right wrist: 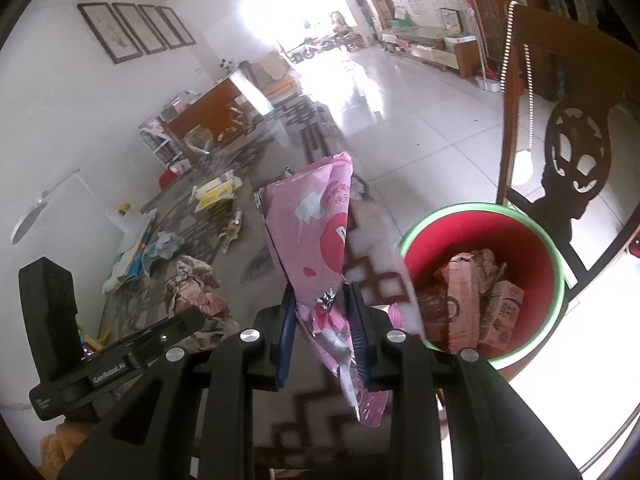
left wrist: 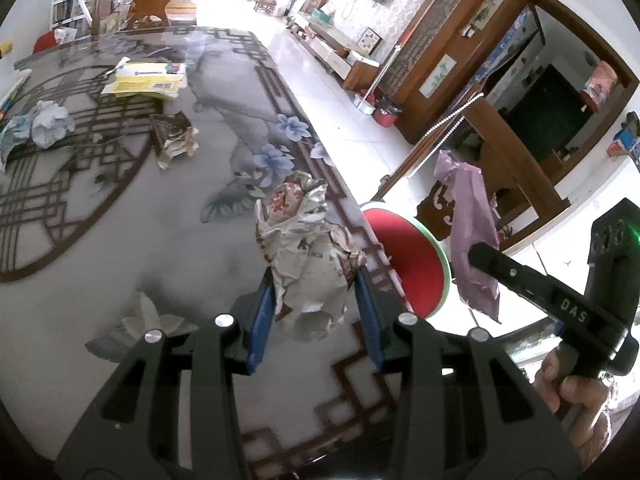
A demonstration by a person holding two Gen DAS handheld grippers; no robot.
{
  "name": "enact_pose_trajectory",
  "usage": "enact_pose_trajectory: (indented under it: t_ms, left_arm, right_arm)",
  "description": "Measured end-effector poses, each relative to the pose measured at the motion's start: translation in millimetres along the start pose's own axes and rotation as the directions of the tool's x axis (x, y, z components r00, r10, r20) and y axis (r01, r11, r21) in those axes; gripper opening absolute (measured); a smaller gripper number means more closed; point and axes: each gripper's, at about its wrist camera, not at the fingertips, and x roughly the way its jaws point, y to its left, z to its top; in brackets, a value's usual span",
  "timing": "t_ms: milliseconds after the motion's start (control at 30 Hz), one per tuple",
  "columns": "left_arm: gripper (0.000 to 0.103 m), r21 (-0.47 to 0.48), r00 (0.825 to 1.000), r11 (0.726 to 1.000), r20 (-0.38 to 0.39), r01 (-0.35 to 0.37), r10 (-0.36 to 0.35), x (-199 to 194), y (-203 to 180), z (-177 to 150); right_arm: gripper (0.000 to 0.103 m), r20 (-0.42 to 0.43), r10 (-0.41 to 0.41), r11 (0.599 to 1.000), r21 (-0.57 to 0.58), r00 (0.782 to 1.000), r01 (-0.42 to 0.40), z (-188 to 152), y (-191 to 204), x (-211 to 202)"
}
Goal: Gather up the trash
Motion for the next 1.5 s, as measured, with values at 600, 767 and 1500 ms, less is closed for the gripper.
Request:
enact_pose_trajectory:
  t_ms: [600,767,1500]
  left_arm:
    - [0.037,0.101,0.998,0.993,-0.043,0.055,-0.051,36.6,-48.4,15.3]
    - [0.037,0.129,0.997,0.989,-0.057,0.066,-0.059,46.1,-60.0,17.3]
    - [0.037,0.179,0.968,0.958,-0.151,0.224,-0.198,102.8,-112.0,33.8]
  right_arm:
    - [0.025,0.005,-0.083,0.991,0.11,0.997,0.082,-6.4,-61.4,-9.7]
    - [0.025,0.013,-0.106,0.985,0.136,0.994,0.104,-7.5,-74.2,-13.8]
    - [0.025,-0.002,-0.17,0.956,0.241,0.985,0.165,-8.0,-124.3,-1.7]
